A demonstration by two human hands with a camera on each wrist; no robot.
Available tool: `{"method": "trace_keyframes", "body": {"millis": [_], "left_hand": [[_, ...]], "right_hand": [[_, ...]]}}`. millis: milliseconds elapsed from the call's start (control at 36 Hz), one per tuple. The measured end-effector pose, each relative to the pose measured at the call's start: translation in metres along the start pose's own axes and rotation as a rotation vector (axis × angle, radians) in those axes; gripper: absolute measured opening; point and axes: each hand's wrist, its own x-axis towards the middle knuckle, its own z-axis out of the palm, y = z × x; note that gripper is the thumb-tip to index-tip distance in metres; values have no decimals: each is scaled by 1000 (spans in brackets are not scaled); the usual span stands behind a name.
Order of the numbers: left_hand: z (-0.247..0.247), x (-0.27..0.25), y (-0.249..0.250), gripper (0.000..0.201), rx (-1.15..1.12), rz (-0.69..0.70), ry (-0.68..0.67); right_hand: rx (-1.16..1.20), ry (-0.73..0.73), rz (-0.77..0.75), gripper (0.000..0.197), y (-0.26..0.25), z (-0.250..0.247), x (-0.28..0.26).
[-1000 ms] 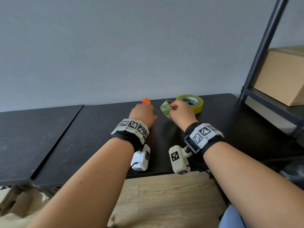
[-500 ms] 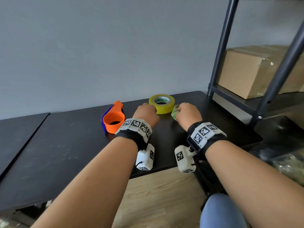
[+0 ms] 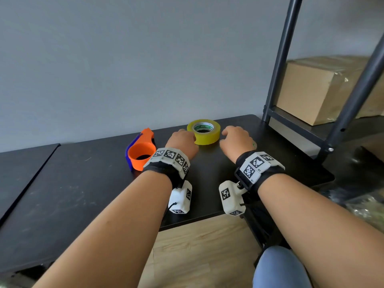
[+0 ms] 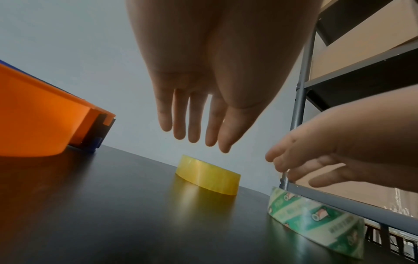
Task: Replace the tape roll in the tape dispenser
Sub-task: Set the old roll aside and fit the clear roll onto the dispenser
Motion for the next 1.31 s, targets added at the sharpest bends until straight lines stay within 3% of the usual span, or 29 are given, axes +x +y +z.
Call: {"method": "trace_keyframes", "body": {"millis": [222,361,528,778,1000,1306], "left_hand": [[-6,5,-18,33,-33,-33,45],[-6,7,-31,36,-5,-52,65],[-11,5,-46,36,21,-52,112],[-15,2,-59,37,4,-73,115],[-16,-11,-65,38,-1,-93,114],[-20,-36,-71,38,51,-161,108]], "right_hand": [[39,-143,-83,39,-38,16,12],[-49,-297,-87,43,-54,27,26],[-205,-340,-89,38,-65,37,36],[-246,-350,-100,34,-72,42,28],[-172,-348,-111,42,-75,41,8],[-173,-214,-202,34,-79,44,-25]]}}
